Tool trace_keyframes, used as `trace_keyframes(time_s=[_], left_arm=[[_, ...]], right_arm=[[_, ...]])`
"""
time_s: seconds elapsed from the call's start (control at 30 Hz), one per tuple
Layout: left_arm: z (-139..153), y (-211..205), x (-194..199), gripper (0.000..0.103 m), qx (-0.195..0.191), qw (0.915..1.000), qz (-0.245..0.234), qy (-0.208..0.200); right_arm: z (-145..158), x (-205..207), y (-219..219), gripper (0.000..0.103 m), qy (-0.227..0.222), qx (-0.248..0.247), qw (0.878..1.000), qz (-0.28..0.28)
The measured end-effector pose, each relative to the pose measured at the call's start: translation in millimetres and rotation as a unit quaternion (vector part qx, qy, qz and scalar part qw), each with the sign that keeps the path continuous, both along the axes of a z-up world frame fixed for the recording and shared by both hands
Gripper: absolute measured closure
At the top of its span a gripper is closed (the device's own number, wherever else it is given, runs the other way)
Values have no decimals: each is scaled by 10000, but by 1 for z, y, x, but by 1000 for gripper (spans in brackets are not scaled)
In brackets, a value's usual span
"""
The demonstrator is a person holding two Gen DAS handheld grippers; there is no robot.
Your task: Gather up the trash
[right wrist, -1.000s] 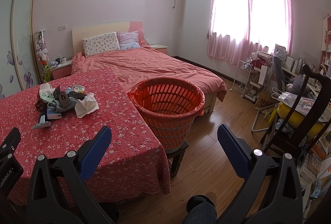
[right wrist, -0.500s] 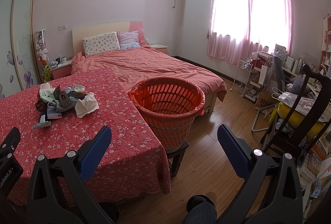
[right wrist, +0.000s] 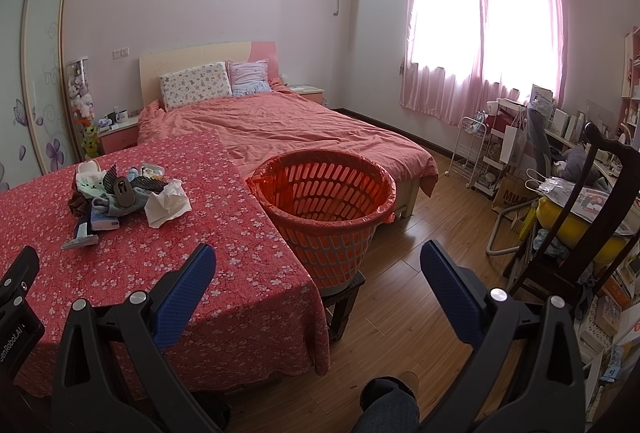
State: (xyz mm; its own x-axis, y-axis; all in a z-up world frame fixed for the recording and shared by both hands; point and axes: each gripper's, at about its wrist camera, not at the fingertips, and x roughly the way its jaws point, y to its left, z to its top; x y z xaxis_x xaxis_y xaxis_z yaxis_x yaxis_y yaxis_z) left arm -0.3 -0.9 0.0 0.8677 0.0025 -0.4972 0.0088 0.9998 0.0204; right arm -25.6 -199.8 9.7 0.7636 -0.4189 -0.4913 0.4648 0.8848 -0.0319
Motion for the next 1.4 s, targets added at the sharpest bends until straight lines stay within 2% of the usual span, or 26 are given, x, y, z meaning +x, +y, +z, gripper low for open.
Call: trace_keyframes(time_s=[1.0,1.23,1.4], left_arm=[[-1,-3,3,4,-9,10000,56,51],[-7,26,26,4,-139,9990,367,193],[-17,55,55,4,-200,9969,679,352]], right_arm=[[0,-1,-1,2,-24,16,10000,6],[-8,15,-6,2,-128,116,9997,154],[-16,43,-2,2,25,310,9975,632]])
